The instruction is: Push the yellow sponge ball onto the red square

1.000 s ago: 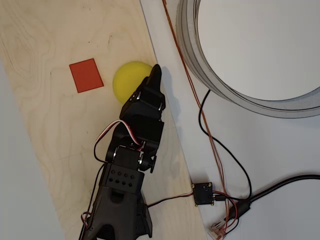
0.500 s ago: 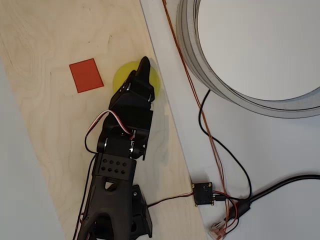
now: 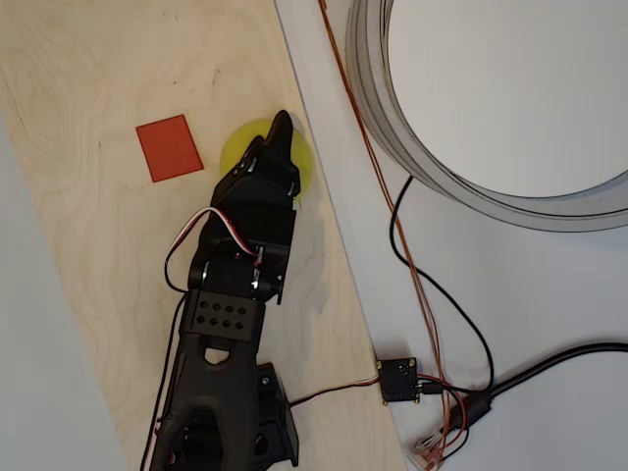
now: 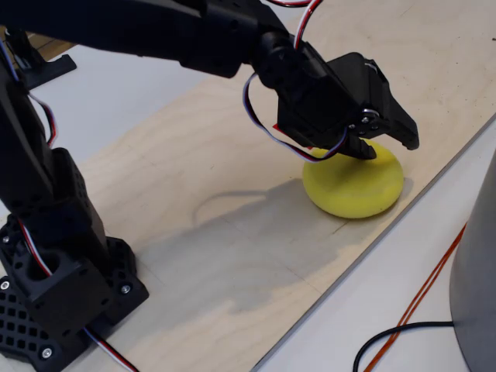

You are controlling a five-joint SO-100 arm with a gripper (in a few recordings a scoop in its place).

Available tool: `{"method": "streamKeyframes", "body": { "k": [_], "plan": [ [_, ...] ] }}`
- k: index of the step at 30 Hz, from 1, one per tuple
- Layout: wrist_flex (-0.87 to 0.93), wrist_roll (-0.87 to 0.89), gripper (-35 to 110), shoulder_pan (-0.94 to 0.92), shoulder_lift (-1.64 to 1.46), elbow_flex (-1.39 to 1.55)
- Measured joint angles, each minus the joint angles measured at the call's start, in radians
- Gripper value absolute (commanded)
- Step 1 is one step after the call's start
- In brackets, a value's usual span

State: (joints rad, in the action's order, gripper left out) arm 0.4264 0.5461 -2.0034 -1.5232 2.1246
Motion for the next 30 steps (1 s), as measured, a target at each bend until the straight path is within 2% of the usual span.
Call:
{"method": "streamKeyframes", "body": {
  "k": [12,27,30],
  "plan": [
    [0.002,0.155,18,0.153,0.025,-0.020],
    [0.015,0.196,19,0.235,0.081,-0.143],
    [0.061,0.192,19,0.227,0.081,-0.207]
  ]
}}
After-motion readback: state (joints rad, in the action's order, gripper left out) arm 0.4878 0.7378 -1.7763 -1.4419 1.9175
